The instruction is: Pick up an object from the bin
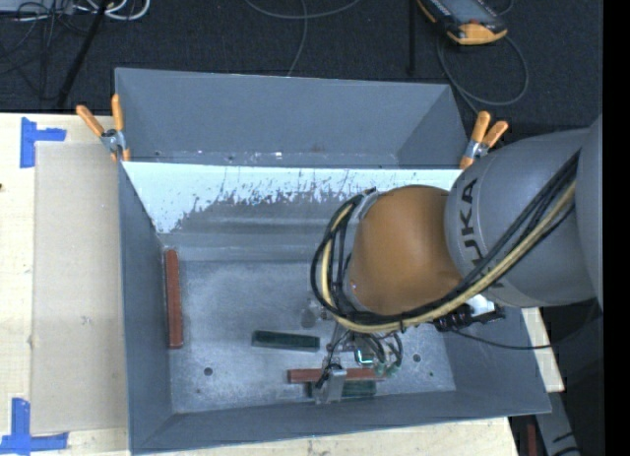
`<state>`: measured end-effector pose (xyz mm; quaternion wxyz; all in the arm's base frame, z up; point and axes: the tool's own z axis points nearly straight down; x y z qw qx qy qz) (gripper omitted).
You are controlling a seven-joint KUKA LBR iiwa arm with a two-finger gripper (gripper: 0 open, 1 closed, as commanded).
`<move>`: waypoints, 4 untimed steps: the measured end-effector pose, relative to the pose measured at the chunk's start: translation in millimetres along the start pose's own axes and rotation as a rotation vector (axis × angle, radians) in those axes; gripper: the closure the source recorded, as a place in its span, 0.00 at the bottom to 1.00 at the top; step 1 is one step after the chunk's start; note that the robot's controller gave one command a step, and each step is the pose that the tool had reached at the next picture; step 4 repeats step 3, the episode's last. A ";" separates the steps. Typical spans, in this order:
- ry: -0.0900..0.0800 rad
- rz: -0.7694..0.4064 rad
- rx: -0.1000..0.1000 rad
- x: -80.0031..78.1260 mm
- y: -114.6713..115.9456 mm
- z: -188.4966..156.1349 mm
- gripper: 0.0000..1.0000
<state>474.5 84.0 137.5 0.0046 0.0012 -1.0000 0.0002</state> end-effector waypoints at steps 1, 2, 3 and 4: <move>-0.001 -0.046 0.001 -20.6 -9.4 71.7 0.00; -0.005 -0.043 0.000 -22.2 -9.0 65.3 1.00; -0.017 -0.104 -0.002 -16.0 22.0 -75.8 1.00; -0.017 -0.104 -0.002 -16.0 22.0 -75.8 1.00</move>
Offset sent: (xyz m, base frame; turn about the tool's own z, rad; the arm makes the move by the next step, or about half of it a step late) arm 0.0211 -0.0091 -0.0675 -0.0462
